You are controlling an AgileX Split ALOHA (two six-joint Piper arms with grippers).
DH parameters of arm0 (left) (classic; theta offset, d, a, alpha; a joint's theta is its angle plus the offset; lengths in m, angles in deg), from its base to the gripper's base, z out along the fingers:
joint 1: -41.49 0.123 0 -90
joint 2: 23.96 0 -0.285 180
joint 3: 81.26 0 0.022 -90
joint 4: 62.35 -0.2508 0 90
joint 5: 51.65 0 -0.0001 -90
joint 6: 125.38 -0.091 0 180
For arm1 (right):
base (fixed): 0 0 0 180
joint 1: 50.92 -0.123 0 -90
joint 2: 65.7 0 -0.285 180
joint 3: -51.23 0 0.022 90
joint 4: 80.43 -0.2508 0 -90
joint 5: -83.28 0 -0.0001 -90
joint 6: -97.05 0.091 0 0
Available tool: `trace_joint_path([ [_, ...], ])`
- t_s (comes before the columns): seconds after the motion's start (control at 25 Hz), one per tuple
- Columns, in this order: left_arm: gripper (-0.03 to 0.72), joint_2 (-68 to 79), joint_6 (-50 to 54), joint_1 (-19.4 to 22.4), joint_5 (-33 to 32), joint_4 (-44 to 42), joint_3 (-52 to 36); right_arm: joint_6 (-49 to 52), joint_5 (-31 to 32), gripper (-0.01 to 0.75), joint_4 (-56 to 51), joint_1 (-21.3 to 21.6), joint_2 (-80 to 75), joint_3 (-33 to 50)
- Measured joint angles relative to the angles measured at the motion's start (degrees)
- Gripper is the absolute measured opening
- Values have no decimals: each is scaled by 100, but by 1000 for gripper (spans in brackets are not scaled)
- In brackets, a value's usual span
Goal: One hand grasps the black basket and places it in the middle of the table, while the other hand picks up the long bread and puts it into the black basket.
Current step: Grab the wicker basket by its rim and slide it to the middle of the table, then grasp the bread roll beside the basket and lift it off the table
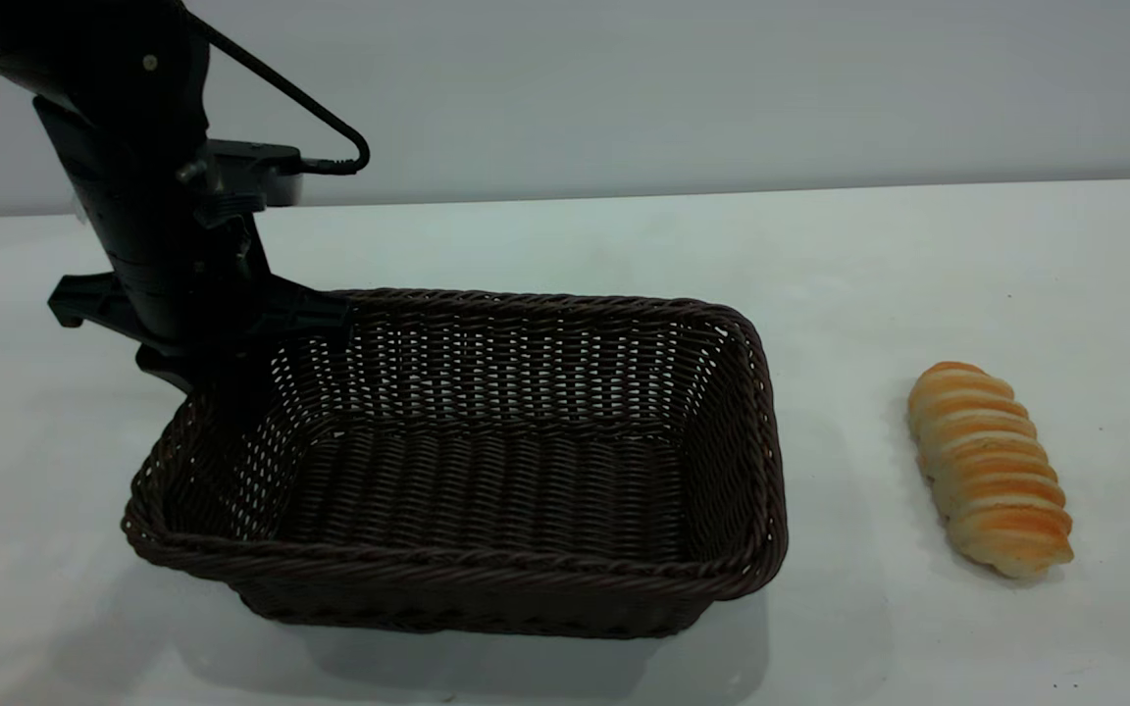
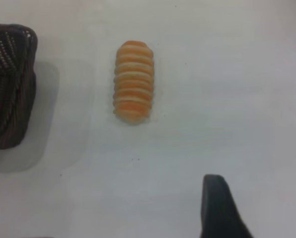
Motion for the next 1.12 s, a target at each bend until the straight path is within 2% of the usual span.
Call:
trace_joint_path([
  [0.08, 293, 0, -23, -25, -153, -23, 48, 0, 5, 396, 0, 0, 0, 0],
  [0.24, 584, -45, -43, -31, -729, -58, 138, 0, 5, 396, 0, 0, 5, 0],
  [0.32, 654, -161, -48, -31, -1014, -80, 178, 0, 5, 396, 0, 0, 5, 0],
  [0.44, 661, -428, -85, -31, -1292, -91, 208, -5, 5, 396, 0, 0, 5, 0],
  [0.56, 636, -847, -100, -31, -1378, -86, 208, -5, 5, 396, -5, 0, 5, 0],
  [0.72, 603, -1725, -106, -31, -1208, 27, 208, -5, -5, 396, -119, 0, -42, 0],
  [0.88, 593, -2796, -106, -31, -915, 63, 208, -306, -189, 402, -666, 0, -585, 0],
  [1.12, 592, -4385, -115, -31, -904, 182, 197, -919, -1480, 495, -1014, 0, -1994, 0],
])
